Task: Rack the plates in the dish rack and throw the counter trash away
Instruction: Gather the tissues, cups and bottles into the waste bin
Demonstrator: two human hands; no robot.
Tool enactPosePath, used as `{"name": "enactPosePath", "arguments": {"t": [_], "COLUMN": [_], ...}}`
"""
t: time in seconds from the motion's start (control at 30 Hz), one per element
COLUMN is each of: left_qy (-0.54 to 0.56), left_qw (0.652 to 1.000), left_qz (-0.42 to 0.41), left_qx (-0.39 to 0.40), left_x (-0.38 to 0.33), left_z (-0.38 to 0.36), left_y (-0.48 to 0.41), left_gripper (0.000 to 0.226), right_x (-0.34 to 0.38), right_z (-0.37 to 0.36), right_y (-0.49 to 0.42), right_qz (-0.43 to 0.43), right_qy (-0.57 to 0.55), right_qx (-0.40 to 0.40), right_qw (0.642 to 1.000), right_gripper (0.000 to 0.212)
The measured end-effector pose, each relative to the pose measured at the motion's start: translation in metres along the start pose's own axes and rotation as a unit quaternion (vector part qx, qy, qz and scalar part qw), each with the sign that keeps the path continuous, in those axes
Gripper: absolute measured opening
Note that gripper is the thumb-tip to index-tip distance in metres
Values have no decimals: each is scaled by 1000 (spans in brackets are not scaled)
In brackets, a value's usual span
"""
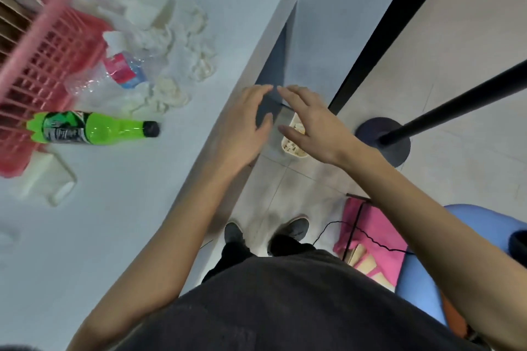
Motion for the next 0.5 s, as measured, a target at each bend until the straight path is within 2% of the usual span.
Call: {"name": "enactPosePath", "arguments": {"t": [0.27,0.5], "left_qy": [-44,-65], "left_qw": [991,977], "left_qz": [-31,-6], "left_qx": [-126,-205], "left_x": [37,101], "left_z": [112,214], "left_y": [79,177], "left_gripper": [53,53], "right_x": [124,254], "right_z": [-10,-64], "right_y": [-23,-32], "right_qz": [81,155], "right_qy": [40,29], "right_qx": [-5,26], "right_qw": [996,987], "right_gripper": [64,63]}}
Point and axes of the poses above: each hand's wrist, its own y-axis away from the middle knuckle, its own z-axis out of the back of the hand, x = y × z, the point moved 7 cm from there along -y, towards the middle knuckle, and after that the axes turned 9 degrees about y, right-handed, at the moved point
